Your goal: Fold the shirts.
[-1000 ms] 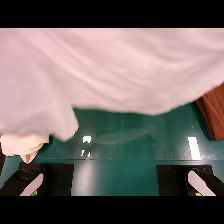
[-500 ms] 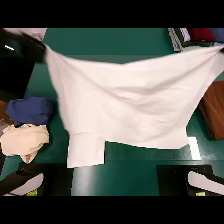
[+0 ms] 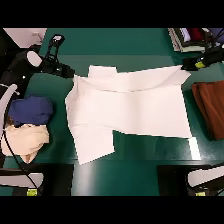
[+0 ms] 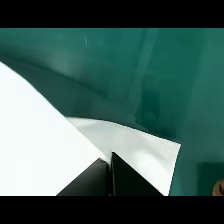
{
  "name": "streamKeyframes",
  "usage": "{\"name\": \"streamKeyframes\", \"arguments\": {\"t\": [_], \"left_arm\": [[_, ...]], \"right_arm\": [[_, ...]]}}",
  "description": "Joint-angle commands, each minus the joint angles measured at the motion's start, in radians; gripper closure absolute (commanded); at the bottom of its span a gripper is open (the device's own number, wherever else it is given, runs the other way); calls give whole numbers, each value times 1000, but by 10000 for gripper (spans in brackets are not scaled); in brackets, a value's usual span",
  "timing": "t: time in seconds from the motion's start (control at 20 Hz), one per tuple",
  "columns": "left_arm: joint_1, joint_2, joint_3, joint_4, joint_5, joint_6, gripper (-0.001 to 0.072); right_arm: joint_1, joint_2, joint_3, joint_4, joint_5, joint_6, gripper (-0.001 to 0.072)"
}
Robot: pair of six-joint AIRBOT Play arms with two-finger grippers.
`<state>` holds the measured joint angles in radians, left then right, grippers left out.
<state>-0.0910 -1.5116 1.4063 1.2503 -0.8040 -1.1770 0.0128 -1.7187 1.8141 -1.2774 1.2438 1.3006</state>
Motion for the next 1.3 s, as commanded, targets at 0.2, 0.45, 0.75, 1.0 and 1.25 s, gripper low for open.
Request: {"name": "streamKeyframes", "arguments": {"t": [0.2,0.45,0.75,1.0,1.25], "left_arm": [[90,-18,86,1,-128,-122,224],[245,98,67,-61,-463,-161,224],[266,372,-435,-173,-440,-162,223],[266,484,-798,-257,-359,-161,223],[265,483,-928,-420,-224,-54,222]], "right_arm": [[-24,-78,156,110,95,30,307],[-130,32,49,325,317,-11,307],[-166,306,-382,367,311,-83,307],[-164,500,-638,369,232,-90,307],[-164,633,-744,368,164,-90,307]]}}
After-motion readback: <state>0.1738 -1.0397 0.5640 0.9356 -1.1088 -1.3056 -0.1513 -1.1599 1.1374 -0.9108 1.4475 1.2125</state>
